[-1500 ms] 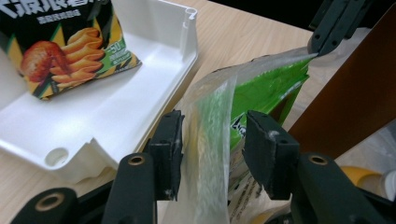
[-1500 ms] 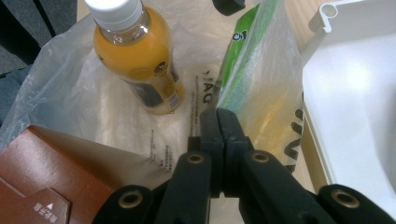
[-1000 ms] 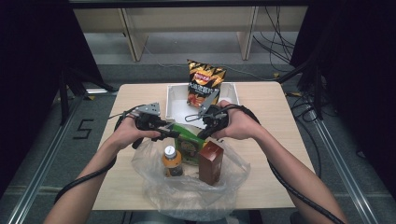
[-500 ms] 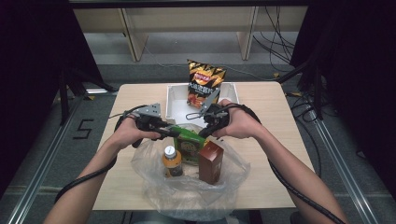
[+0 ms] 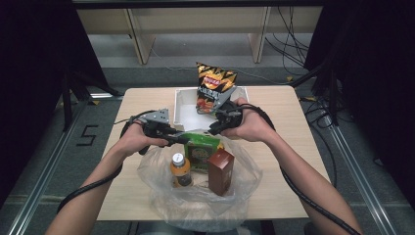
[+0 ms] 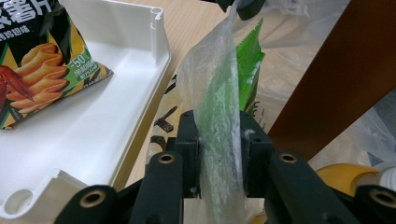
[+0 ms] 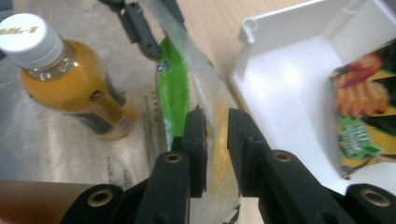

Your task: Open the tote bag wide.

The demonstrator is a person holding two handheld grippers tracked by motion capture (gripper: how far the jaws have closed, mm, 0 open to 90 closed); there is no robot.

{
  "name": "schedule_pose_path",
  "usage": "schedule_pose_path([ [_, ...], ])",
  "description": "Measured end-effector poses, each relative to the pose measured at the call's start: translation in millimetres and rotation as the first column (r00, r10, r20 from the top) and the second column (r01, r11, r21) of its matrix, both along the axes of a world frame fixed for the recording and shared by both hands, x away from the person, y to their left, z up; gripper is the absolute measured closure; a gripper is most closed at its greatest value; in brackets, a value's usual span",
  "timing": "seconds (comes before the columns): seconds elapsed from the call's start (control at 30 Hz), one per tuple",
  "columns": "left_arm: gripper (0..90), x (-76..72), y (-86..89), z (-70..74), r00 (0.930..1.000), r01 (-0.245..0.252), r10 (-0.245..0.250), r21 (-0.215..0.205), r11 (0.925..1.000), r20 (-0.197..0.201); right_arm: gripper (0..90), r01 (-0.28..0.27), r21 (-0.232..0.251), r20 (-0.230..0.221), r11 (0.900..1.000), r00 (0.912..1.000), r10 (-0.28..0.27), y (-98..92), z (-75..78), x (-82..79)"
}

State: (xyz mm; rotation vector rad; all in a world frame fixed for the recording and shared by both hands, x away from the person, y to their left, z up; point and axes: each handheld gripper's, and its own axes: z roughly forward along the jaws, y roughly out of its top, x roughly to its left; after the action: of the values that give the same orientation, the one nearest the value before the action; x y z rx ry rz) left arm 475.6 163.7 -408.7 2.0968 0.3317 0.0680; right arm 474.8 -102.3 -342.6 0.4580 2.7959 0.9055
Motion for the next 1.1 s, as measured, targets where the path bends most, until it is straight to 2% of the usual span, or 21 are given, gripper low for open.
schedule_pose_path([
  [0.03, 73.6, 0.7, -0.3, 0.5, 0.9999, 0.012, -0.012, 0.003, 0.9999, 0.009, 77.7, 0.012, 0.003, 0.014, 1.000, 0.9998, -0.012, 0.6, 1.7, -2.6],
  [0.07, 73.6, 0.3, -0.9, 0.8, 0.9999, 0.011, -0.011, 0.002, 0.9999, 0.007, 77.9, -0.001, 0.002, 0.038, 1.000, 0.9993, 0.001, 0.9, 4.6, -3.9],
  [0.17, 73.8, -0.1, -1.8, 1.6, 1.0000, 0.002, -0.002, 0.005, 1.0000, 0.002, 78.6, -0.024, 0.011, 0.063, 1.000, 0.9977, 0.023, 3.4, 15.1, -12.7],
  [0.23, 73.9, 0.3, -2.1, 1.9, 1.0000, 0.000, 0.000, 0.005, 1.0000, 0.005, 78.6, -0.070, -0.005, 0.072, 0.998, 0.9949, 0.070, 7.9, 21.4, -20.0],
  [0.3, 73.9, 0.8, -2.7, 2.3, 1.0000, 0.000, 0.000, -0.002, 1.0000, 0.007, 78.6, -0.080, -0.015, 0.069, 0.997, 0.9943, 0.081, 9.8, 21.3, -22.1],
  [0.33, 73.9, 1.0, -2.7, 2.5, 1.0000, 0.000, 0.000, -0.002, 1.0000, 0.007, 78.9, -0.102, -0.047, 0.055, 0.994, 0.9931, 0.104, 13.4, 18.8, -24.3],
  [0.4, 73.9, 1.0, -2.6, 2.6, 0.9999, -0.010, 0.010, -0.007, 0.9999, -0.004, 78.9, -0.110, -0.064, 0.045, 0.992, 0.9926, 0.113, 14.8, 16.7, -24.3],
  [0.53, 73.9, 2.2, -2.0, 3.3, 1.0000, -0.008, 0.008, -0.004, 1.0000, 0.003, 77.6, -0.141, -0.112, 0.027, 0.984, 0.9890, 0.145, 20.7, 6.7, -25.5],
  [0.57, 73.9, 2.2, -2.1, 3.4, 1.0000, -0.009, 0.009, -0.004, 1.0000, 0.001, 76.4, -0.140, -0.125, 0.017, 0.982, 0.9896, 0.143, 22.1, 5.0, -26.6],
  [0.6, 73.9, 2.1, -2.3, 3.6, 1.0000, -0.009, 0.009, -0.006, 0.9999, 0.000, 74.1, -0.132, -0.154, 0.033, 0.979, 0.9897, 0.139, 24.4, 2.4, -26.4],
  [0.67, 73.9, 2.4, -2.7, 4.2, 1.0000, -0.009, 0.009, -0.007, 0.9999, -0.001, 73.8, -0.123, -0.164, 0.037, 0.979, 0.9907, 0.131, 25.0, 1.7, -27.1],
  [0.7, 73.9, 2.5, -2.7, 4.7, 0.9999, -0.011, 0.011, -0.005, 0.9999, -0.001, 74.1, -0.134, -0.162, 0.041, 0.978, 0.9890, 0.142, 24.9, 3.1, -26.5],
  [0.8, 73.9, 2.2, -3.2, 5.1, 0.9996, -0.026, 0.026, -0.011, 0.9996, -0.012, 77.2, -0.138, -0.100, 0.084, 0.985, 0.9856, 0.147, 24.0, 14.3, -30.3],
  [0.9, 73.9, 2.5, -3.9, 5.5, 0.9993, -0.037, 0.037, -0.012, 0.9993, -0.012, 78.2, -0.169, -0.107, 0.060, 0.980, 0.9826, 0.176, 25.5, 16.4, -32.9],
  [0.93, 73.9, 2.6, -4.3, 5.5, 0.9992, -0.037, 0.037, -0.012, 0.9992, -0.012, 79.4, -0.184, -0.130, 0.039, 0.974, 0.9810, 0.190, 27.9, 14.4, -34.5],
  [1.1, 73.8, 3.5, -5.6, 5.6, 0.9996, -0.028, 0.028, -0.008, 0.9996, -0.010, 77.9, -0.163, -0.159, 0.012, 0.974, 0.9858, 0.167, 30.1, 6.1, -33.8],
])
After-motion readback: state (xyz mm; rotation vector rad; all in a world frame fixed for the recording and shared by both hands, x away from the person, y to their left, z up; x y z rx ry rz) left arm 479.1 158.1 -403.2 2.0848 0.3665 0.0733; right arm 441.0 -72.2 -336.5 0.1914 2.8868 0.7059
